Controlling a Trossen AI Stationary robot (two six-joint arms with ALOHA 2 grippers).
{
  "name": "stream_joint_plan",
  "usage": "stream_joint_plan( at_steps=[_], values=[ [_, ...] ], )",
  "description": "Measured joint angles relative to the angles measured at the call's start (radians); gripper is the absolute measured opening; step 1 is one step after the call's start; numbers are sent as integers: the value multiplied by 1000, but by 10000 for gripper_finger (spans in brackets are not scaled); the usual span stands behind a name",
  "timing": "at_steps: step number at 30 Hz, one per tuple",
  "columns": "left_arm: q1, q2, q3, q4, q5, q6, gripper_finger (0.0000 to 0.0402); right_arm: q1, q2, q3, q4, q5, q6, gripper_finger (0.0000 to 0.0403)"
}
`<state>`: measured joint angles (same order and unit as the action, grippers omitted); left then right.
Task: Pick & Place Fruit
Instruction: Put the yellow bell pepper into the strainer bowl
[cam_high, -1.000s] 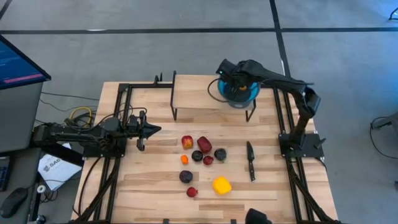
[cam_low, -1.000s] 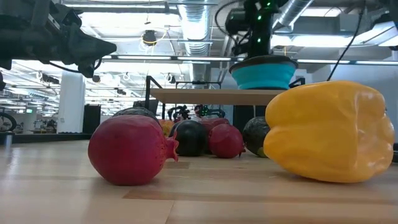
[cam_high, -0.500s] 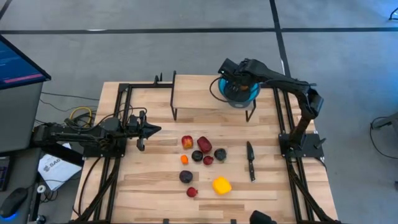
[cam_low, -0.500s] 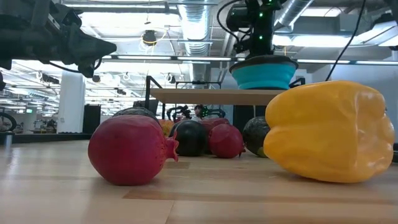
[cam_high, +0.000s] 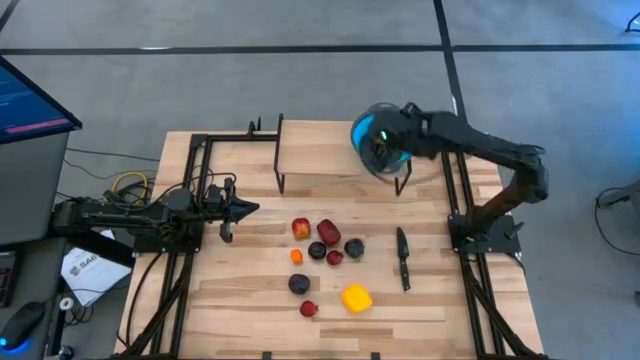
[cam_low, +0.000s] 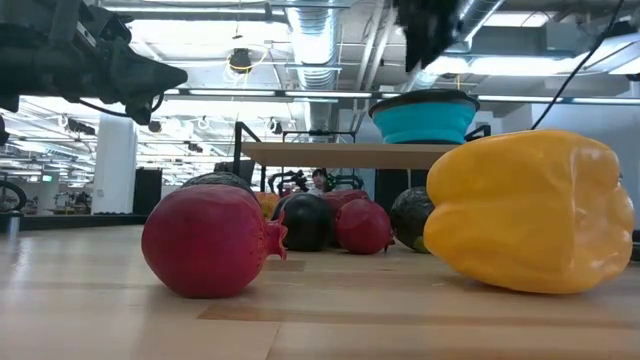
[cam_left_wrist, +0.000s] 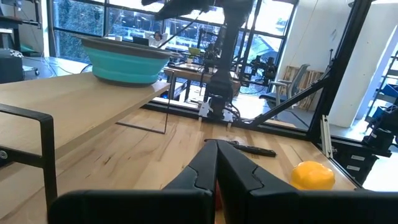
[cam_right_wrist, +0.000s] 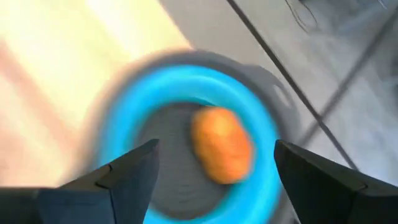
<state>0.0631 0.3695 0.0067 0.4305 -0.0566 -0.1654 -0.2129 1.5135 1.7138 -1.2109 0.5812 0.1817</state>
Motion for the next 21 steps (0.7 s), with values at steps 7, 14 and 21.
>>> stream_joint_plan(
  at_steps=[7, 14, 21],
  values=[
    [0, 0, 0, 0, 0, 0, 2, 416, 4, 1, 48, 69, 205, 304],
    [0, 0, 0, 0, -5, 0, 2, 699, 166, 0, 34, 94, 484, 303],
    [0, 0, 0, 0, -4, 0, 2, 797, 348, 0, 22, -109, 798, 307]
  ],
)
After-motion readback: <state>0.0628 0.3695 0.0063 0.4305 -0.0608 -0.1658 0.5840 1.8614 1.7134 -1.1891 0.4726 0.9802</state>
